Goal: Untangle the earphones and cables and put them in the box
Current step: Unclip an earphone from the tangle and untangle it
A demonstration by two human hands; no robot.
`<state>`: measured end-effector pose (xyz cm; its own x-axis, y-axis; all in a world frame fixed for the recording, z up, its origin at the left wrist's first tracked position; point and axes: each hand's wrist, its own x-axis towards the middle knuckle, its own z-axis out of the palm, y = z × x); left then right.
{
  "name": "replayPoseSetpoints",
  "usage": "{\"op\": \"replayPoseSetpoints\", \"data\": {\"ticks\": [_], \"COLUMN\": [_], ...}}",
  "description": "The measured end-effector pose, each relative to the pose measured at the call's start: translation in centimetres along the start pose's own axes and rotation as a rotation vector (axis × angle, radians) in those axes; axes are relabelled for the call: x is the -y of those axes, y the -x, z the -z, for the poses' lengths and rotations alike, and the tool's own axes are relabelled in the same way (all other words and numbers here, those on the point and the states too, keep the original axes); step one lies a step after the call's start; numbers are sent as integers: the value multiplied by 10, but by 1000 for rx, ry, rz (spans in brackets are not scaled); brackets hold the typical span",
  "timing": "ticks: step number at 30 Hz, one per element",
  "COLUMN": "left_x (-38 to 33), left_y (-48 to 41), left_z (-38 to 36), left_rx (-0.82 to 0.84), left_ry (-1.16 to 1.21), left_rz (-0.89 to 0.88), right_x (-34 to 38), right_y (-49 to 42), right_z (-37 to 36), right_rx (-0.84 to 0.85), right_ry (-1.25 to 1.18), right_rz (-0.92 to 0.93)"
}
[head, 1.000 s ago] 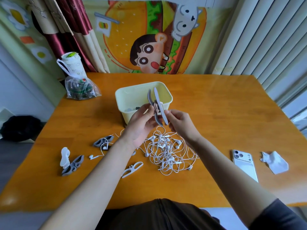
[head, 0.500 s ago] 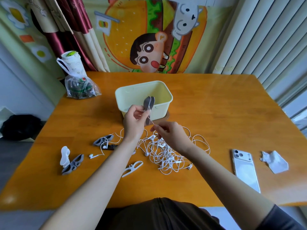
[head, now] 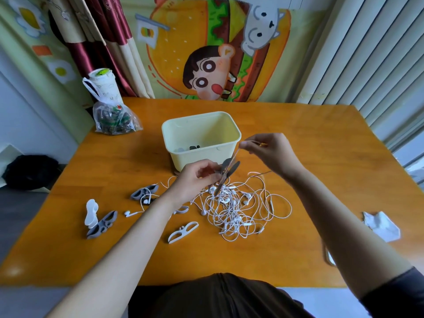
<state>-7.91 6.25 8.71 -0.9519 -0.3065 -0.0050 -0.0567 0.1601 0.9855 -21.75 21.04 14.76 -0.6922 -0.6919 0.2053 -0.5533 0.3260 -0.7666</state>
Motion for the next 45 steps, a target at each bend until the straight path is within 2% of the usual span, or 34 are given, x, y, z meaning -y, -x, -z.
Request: {"op": "replayPoseSetpoints", "data": {"ticks": [2, 5, 10, 13, 19, 28, 34, 36, 38, 41, 45], "left_x": [-2, -6, -12, -21, -27, -19, -19, -17, -10, 3, 12], "left_y": [1, 0, 3, 3, -4, -4, -8, -9, -11, -12, -8], "left_z": [-1, -3, -1, -4, -8, -9, -11, -11, -9, -4, -1], "left_rx": [24, 15, 48, 77, 22, -174, -385, -467, -543, -519, -395], "left_ry": [110, 123, 132, 247, 586, 769, 592, 413, 106, -216, -287], "left_rz": [28, 44, 37, 6, -43, 78, 58, 12, -74, -137, -95], "right_x": [-4, -9, -12, -8, 0, -2, 6, 8, 11, 17, 18], "right_y": [1, 3, 1, 3, 21, 39, 45, 46, 47, 47, 42], "right_z": [-1, -6, -5, -8, -38, -65, -66, -66, -65, -58, -41], "right_rx": [-20, -87, -134, -138, -2, 148, 117, 127, 156, 179, 185], "right_ry": [-56, -161, -184, -225, -325, -333, -144, -106, -56, 2, 42], "right_rz": [-27, -83, -105, -130, -239, -275, -175, -149, -121, -85, -67]}}
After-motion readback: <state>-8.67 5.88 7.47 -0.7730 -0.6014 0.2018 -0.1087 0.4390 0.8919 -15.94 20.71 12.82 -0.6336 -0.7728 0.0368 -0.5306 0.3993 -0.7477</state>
